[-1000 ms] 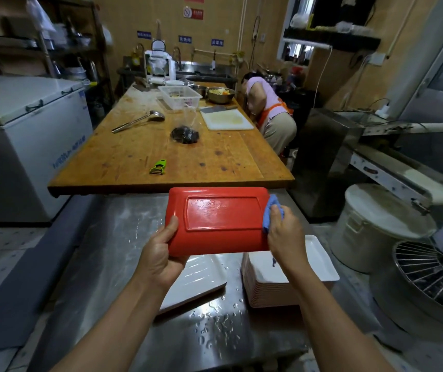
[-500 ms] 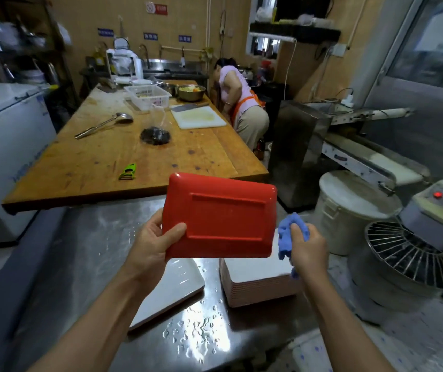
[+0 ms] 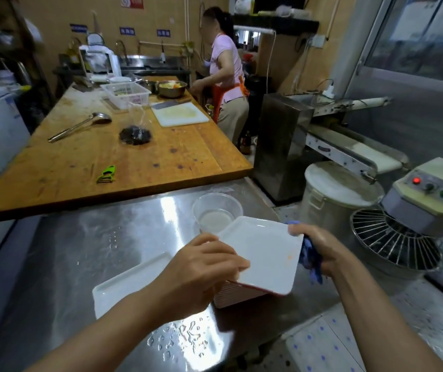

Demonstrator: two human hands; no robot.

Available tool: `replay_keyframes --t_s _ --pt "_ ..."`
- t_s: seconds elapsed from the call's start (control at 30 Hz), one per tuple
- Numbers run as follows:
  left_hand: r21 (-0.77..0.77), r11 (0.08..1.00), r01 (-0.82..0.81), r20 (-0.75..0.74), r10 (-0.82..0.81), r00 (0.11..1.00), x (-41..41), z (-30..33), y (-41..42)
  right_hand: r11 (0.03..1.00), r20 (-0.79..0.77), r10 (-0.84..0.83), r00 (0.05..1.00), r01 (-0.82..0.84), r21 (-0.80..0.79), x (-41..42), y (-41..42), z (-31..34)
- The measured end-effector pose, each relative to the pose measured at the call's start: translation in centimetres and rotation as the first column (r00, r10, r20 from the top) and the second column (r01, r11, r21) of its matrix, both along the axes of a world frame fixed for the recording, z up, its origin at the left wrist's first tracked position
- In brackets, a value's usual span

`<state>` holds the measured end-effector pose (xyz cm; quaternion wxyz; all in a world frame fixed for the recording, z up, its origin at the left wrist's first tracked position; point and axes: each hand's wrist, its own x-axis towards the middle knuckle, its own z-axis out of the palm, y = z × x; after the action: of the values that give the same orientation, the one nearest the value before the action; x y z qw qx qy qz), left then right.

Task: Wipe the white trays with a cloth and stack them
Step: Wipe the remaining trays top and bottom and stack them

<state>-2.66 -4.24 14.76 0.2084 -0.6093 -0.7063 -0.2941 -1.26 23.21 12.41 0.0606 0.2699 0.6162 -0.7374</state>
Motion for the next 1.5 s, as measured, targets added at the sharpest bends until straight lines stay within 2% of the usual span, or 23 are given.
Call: replay_keyframes --t_s 0.07,0.17,0.23,0.37,0.5,0.67,0.9,1.0,1.1,1.17,1.23,1.33,1.43,1.5 --pt "-0.01 0.999 -0.032 -0.054 0.032 0.998 -0.6 -0.7 0.4 0.999 0.005 -0.035 0.999 0.034 0.039 0.4 1.0 -0.2" --pt "0.044 0.972 -0.229 -0.065 0.232 0.971 -2.0 -1.6 0.8 0.988 -0.036 -0.152 0.988 0.153 0.033 0.7 1.9 -0.9" --pt "0.027 0.935 -0.354 -0.006 0.355 0.935 -3.0 -2.3 1.1 0.978 -0.068 -0.204 0.977 0.206 0.021 0.9 2.3 -1.6" --pt "-0.122 0.853 -0.508 0.195 0.523 0.83 -4.3 -4.8 1.9 0.975 -0.084 -0.203 0.976 0.209 0.076 1.4 2.2 -3.4" --pt "-0.183 0.843 -0.506 0.262 0.538 0.801 -5.7 -7.7 2.1 0.947 -0.053 -0.226 0.973 0.232 0.22 1.5 1.7 -5.3" --pt "-0.25 0.825 -0.506 0.292 0.563 0.773 -7.2 -9.8 2.2 0.862 0.017 -0.245 0.969 0.21 0.462 0.7 1.4 -7.6" --pt "-0.308 0.814 -0.492 0.27 0.571 0.775 -8.0 -11.7 2.0 0.752 0.01 -0.291 0.957 0.222 0.621 0.2 1.1 -8.8" --pt "-0.311 0.813 -0.492 0.273 0.572 0.773 -8.2 -12.3 2.0 0.676 0.047 -0.297 0.954 0.175 0.716 0.3 1.0 -8.5" --pt "-0.309 0.813 -0.493 0.283 0.573 0.769 -8.3 -12.5 2.0 0.531 0.05 -0.328 0.943 0.14 0.836 0.8 0.9 -7.5" --pt "-0.31 0.818 -0.484 0.292 0.567 0.77 -8.2 -12.6 1.9 0.477 0.02 -0.337 0.941 0.152 0.866 1.1 0.8 -6.3" --pt "-0.329 0.813 -0.479 0.295 0.571 0.766 -8.1 -12.8 2.1 0.492 -0.004 -0.32 0.947 0.17 0.854 1.0 0.6 -5.2" --pt "-0.367 0.781 -0.505 0.361 0.62 0.697 -7.9 -13.0 2.1 0.518 -0.023 -0.278 0.96 0.17 0.838 0.6 -0.4 -3.9" --pt "-0.415 0.763 -0.495 0.235 0.615 0.752 -7.2 -13.4 1.0 0.558 -0.048 -0.22 0.974 0.166 0.813 -0.1 -2.2 -3.3" --pt "-0.391 0.737 -0.552 0.279 0.666 0.691 -6.6 -13.3 -0.5 0.591 -0.066 -0.192 0.979 0.169 0.788 -0.6 -3.6 -3.4"
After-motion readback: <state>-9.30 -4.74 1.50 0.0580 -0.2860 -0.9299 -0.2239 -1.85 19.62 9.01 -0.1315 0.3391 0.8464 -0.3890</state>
